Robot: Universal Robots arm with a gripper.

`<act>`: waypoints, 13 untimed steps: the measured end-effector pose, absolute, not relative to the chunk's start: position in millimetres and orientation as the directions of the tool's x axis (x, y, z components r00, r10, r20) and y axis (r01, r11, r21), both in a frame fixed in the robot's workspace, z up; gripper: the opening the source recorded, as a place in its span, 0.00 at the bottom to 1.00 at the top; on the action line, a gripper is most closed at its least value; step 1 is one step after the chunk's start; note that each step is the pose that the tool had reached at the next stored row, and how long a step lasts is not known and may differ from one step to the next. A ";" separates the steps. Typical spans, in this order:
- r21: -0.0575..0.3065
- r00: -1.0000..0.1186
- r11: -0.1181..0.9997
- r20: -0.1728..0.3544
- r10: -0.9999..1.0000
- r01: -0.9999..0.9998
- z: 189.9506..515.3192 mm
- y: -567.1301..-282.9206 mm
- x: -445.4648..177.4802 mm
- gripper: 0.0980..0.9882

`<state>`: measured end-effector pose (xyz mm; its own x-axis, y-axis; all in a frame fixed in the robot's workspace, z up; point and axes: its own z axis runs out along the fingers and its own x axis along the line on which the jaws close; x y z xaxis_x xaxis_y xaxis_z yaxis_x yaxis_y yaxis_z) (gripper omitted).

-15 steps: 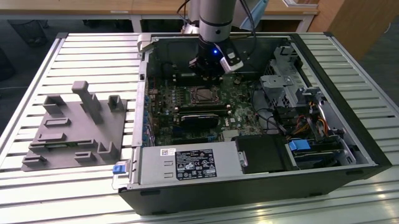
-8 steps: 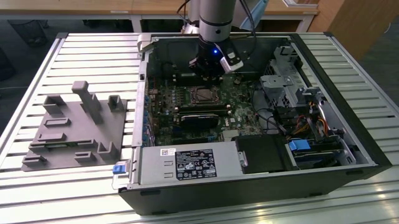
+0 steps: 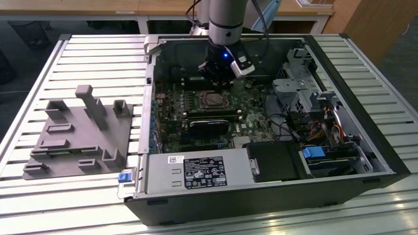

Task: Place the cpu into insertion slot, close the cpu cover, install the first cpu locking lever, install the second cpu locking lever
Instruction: 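Install the first cpu locking lever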

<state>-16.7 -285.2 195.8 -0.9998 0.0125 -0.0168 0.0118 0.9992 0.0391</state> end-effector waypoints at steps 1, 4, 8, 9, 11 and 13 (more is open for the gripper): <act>0.040 -1.000 0.999 -0.017 0.013 0.012 195.8 -285.2 -16.6 0.01; 0.044 -1.000 0.999 -0.018 0.013 0.012 197.2 -284.7 -16.3 0.01; 0.043 -1.000 0.999 -0.017 0.013 0.012 211.8 -285.0 -16.4 0.01; 0.043 -1.000 0.999 -0.017 0.012 0.012 214.3 -285.0 -16.4 0.01; 0.043 -1.000 0.999 -0.017 0.013 0.012 214.6 -284.9 -16.4 0.01; 0.043 -1.000 0.999 -0.017 0.013 0.012 214.6 -285.2 -16.4 0.01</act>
<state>-16.4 -285.2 214.6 -0.9998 0.0125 -0.0172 0.0118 0.9990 0.0427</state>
